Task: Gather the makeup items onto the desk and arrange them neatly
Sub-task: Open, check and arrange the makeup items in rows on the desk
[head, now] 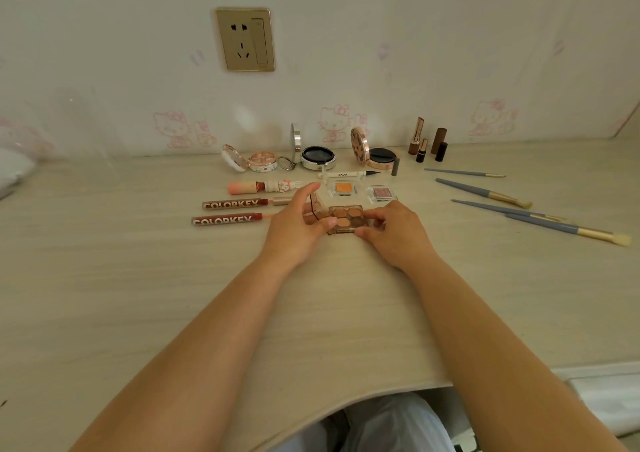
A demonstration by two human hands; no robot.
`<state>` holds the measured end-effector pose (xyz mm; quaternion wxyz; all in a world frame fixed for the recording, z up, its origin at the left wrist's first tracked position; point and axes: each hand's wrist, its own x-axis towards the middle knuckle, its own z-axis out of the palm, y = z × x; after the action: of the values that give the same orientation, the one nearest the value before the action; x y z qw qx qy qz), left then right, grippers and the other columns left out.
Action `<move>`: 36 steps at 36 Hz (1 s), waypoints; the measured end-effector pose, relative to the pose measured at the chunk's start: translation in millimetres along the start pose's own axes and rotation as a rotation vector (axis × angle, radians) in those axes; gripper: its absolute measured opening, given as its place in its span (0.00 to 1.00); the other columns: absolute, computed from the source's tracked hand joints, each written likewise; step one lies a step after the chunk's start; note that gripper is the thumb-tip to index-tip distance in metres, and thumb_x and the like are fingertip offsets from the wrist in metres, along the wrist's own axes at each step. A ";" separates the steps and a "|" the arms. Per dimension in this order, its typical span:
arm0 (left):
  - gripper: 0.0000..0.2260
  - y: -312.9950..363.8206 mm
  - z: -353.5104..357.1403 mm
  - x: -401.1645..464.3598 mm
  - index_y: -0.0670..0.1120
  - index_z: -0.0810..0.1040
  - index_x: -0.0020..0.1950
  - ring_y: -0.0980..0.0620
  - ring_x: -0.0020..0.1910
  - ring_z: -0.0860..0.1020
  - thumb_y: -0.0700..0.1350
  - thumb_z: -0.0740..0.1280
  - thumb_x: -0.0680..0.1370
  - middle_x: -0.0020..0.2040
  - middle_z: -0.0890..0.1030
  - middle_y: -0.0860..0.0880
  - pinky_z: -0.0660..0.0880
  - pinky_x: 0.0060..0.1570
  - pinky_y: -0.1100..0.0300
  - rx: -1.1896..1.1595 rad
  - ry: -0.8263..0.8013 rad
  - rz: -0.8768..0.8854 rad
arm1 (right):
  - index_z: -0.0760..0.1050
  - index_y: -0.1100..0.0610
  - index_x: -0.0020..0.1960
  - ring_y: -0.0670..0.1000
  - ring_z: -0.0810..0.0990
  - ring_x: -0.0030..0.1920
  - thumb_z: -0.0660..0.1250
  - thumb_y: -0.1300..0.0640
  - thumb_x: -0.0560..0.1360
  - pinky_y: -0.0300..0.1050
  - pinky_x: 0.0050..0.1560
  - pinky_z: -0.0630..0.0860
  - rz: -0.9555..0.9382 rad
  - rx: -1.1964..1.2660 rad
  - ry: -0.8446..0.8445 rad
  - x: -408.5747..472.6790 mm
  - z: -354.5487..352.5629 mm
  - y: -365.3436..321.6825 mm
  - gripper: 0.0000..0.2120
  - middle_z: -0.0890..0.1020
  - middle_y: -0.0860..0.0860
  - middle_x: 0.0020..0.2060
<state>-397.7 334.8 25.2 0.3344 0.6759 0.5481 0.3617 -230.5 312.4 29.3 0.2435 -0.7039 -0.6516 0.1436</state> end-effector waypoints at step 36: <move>0.05 -62.9 -160.4 -80.9 0.50 0.77 0.47 0.52 0.40 0.77 0.47 0.62 0.78 0.42 0.80 0.55 0.75 0.44 0.53 0.365 0.508 -0.095 | 0.75 0.60 0.55 0.50 0.76 0.46 0.59 0.62 0.78 0.38 0.44 0.67 -0.573 0.401 0.030 -27.4 113.0 -190.0 0.08 0.79 0.51 0.45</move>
<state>-577.5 275.3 44.6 0.0763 0.5866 0.7009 0.3986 -453.2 309.1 31.9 0.4169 -0.4328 -0.7778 0.1843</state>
